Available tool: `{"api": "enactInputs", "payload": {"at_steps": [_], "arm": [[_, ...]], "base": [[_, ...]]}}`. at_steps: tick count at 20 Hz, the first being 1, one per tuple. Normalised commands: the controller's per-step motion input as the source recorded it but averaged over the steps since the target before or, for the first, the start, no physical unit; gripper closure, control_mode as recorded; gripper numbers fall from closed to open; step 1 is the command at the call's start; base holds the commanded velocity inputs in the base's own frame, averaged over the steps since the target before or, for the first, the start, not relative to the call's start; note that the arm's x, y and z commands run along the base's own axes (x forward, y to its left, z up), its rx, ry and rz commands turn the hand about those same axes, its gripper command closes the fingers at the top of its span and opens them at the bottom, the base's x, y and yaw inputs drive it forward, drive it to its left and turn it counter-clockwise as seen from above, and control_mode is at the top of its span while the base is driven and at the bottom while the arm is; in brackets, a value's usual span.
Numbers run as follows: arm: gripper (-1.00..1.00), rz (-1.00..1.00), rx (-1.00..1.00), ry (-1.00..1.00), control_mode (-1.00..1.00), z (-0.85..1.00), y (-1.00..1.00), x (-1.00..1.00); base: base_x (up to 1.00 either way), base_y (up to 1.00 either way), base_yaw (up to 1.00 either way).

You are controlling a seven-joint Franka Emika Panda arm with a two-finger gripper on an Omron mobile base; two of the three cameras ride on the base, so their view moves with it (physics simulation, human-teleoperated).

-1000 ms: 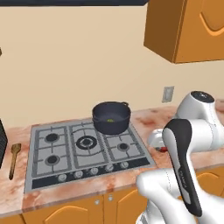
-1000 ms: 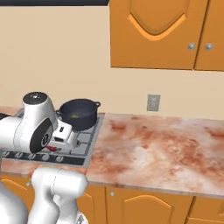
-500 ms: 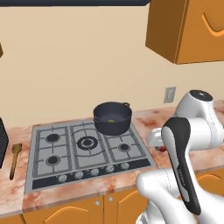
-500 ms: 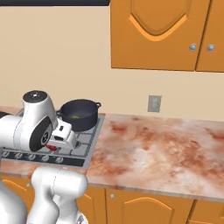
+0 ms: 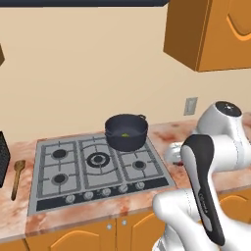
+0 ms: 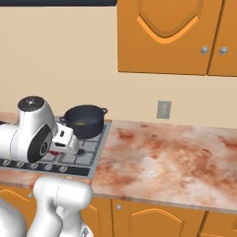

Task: Put the broccoli and bell pepper in the pot. Retrieve the spatula and lightly stir the vegetables in the pot.

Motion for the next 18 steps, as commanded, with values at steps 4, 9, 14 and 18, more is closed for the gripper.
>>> {"api": "enactInputs", "payload": {"at_steps": [4, 9, 14, 18], "arm": [[1.0, 0.16, -0.04, -0.24, -1.0, 0.21, 0.08, 0.46], [1.0, 0.01, -0.04, 0.18, -1.0, 0.26, 0.0, 0.99], [1.0, 0.0, 0.0, 0.48, -1.0, 0.0, 0.09, 1.0], [1.0, -0.02, 0.0, 0.28, -1.0, -0.12, 0.17, 1.0]], "base": [[0.0, 0.0, 0.0], [0.0, 0.0, 0.0], [0.0, 0.0, 0.0], [0.0, 0.0, 0.0]]}}
